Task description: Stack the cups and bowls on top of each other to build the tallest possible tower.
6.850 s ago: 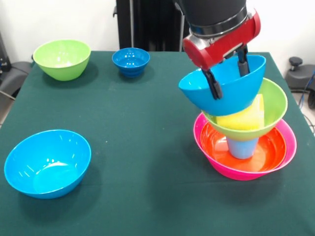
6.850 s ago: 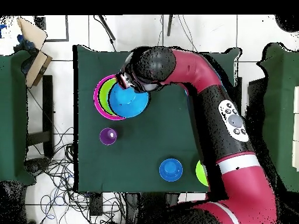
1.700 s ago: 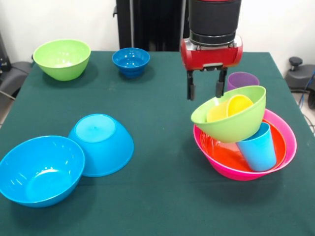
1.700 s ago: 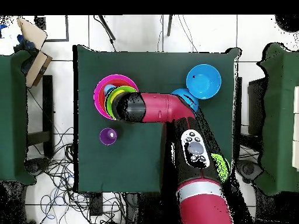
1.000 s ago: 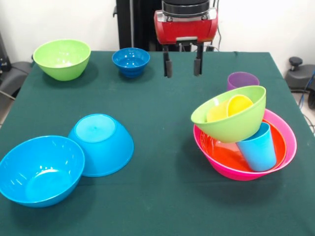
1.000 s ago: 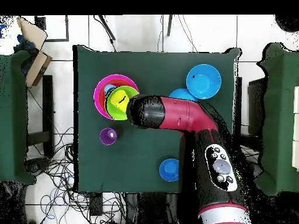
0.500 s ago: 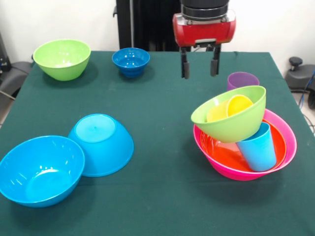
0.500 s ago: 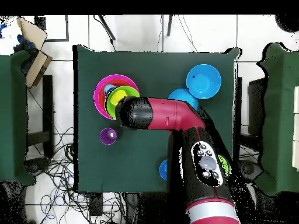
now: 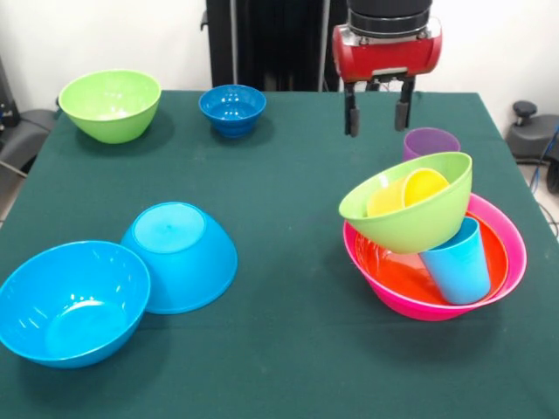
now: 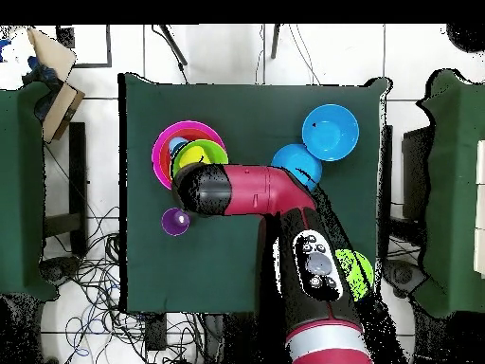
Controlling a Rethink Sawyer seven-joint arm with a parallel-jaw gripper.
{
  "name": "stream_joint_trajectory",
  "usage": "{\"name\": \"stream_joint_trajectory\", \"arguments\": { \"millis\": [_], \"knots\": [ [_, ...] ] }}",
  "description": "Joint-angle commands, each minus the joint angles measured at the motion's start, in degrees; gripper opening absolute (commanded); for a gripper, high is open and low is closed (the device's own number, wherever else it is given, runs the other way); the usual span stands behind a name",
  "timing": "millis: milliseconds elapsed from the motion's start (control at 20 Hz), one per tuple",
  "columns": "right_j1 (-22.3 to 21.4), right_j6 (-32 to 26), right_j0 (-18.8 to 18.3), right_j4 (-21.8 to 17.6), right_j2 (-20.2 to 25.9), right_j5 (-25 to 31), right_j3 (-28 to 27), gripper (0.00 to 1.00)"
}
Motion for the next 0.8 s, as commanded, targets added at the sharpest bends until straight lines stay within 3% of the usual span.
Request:
{"name": "stream_joint_trajectory", "arguments": {
  "millis": [50, 800],
  "knots": [
    [2.9, 7.2, 1.6, 0.7, 2.2, -0.9, 3.6, 1.0],
    [4.6, 8.4, 2.8, 1.1, 1.8, -2.2, 2.3, 1.0]
  ]
}}
